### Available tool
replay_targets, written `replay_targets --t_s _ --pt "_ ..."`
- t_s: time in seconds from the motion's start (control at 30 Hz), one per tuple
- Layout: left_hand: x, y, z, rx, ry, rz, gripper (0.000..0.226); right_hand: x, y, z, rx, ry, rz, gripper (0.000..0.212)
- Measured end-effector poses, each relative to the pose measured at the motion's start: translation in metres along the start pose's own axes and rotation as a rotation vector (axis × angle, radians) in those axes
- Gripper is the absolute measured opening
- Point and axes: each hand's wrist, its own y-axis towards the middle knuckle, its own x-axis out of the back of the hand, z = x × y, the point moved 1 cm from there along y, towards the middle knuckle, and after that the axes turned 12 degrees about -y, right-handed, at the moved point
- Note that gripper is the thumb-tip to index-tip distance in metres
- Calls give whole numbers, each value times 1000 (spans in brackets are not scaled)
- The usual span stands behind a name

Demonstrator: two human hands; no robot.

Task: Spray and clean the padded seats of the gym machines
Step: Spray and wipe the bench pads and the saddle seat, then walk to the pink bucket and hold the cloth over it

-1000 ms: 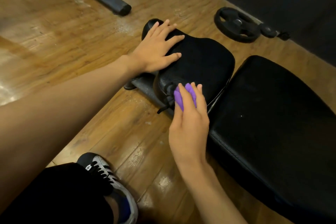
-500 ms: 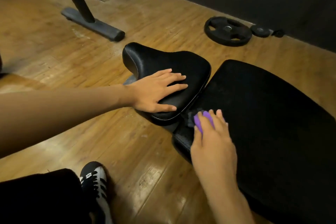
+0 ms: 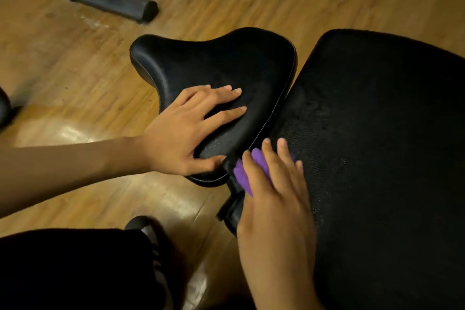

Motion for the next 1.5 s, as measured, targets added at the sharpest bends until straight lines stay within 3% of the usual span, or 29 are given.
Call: replay_targets --t_s 0.07,0.17,0.3,0.4,0.47,0.67,0.77,0.87,1.03,1.13,1.33,1.5 --pt "-1 -1 -2 20 5 19 81 -10 -28 1 3 92 -79 54" --pt "4 2 -3 41 14 107 82 -5 -48 4 53 144 -50 49" --pt "19 6 -11 77 26 277 83 18 -55 6 106 67 128 48" --pt "52 1 -23 136 11 361 76 50 -38 16 10 -11 295 46" --pt "89 -15 -34 222 -50 329 69 79 -18 33 -65 -25 426 40" --pt "240 -121 -62 544 -190 227 66 172 40 127 -230 -57 572 21" --pt "317 -195 -71 784 -179 184 65 217 60 198 -133 -277 639 37" --pt "398 -268 -74 1133 -225 149 74 239 79 295 44 -418 642 57" --pt "501 -385 -80 1545 -359 2 84 238 103 468 182 -340 589 55" --pt "535 -436 -79 1685 -377 -103 81 234 107 548 229 -273 565 41" --pt "548 -506 -68 1967 -520 -211 45 214 109 617 247 -333 648 50" --pt "552 -564 -53 2131 -586 -334 42 200 115 683 290 -445 686 46"
